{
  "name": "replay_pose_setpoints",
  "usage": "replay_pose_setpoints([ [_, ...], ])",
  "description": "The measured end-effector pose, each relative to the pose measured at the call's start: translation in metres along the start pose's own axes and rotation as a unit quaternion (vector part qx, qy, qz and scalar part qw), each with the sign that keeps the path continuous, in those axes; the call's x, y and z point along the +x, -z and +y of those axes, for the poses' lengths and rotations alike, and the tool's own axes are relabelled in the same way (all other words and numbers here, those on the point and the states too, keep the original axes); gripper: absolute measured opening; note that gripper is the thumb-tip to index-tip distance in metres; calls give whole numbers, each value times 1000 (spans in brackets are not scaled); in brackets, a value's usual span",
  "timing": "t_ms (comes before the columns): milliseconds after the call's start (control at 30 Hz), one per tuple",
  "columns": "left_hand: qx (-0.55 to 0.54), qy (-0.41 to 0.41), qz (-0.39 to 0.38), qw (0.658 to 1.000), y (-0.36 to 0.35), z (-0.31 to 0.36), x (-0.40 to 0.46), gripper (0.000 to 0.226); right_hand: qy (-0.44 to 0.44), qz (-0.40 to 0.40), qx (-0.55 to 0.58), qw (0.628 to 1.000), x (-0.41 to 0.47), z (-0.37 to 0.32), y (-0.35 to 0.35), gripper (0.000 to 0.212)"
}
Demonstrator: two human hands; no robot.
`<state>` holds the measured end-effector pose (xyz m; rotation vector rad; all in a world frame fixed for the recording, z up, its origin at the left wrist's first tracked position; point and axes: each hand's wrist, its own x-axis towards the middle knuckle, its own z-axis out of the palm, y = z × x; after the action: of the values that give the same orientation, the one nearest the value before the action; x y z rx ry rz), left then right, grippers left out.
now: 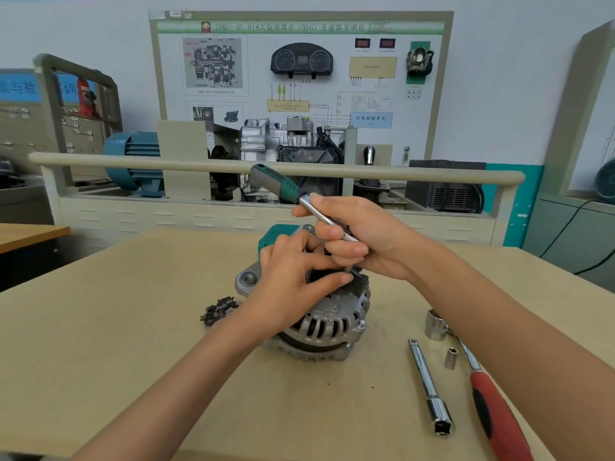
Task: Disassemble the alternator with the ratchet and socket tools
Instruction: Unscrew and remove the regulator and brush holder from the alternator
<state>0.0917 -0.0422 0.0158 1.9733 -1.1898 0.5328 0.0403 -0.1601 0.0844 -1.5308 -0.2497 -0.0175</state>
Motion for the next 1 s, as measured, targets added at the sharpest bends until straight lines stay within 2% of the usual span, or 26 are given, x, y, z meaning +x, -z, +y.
replay_pose_setpoints([
  [67,7,-3,16,1000,-2,1,1,19,7,4,14,1000,-3,0,-2,26],
  [133,5,-15,30,999,-2,4,-1,14,55,71,7,996,-5,4,-10,25],
  [167,-6,-18,28,999,-1,5,-3,10,100,144,-3,985,-6,10,-18,25],
  [200,-22,-27,33,999,-2,4,-4,18,150,234,-5,961,-6,17,-25,25],
  [267,-21,-35,51,998,-2,4,-8,37,219,393,58,891,-6,29,-39,25],
  [333,-26,-29,59,998,-5,3,-10,18,237,434,181,850,-6,31,-45,26],
  [400,-83,-13,64,994,-6,0,-9,23,214,428,244,843,-4,26,-43,28],
  [433,-117,-3,53,992,-6,-1,-10,30,197,422,245,850,-3,23,-41,28],
  [533,-149,6,22,989,-3,-5,-11,18,135,367,182,902,1,17,-37,27],
  [633,-167,8,0,986,1,-13,-11,13,70,256,89,960,5,9,-32,24],
  [733,-183,18,-8,983,3,-14,-11,11,19,117,-24,993,8,2,-29,26],
  [800,-191,20,-2,981,3,-14,-12,18,-37,-5,-89,995,10,-5,-26,28],
  [867,-195,15,-6,981,5,-15,-13,16,-86,-109,-123,983,10,-11,-22,30],
  [933,-191,7,-17,981,6,-16,-12,16,-112,-152,-135,973,11,-14,-19,32],
  [1000,-203,13,-8,979,5,-15,-12,15,-115,-148,-135,973,10,-14,-19,32],
])
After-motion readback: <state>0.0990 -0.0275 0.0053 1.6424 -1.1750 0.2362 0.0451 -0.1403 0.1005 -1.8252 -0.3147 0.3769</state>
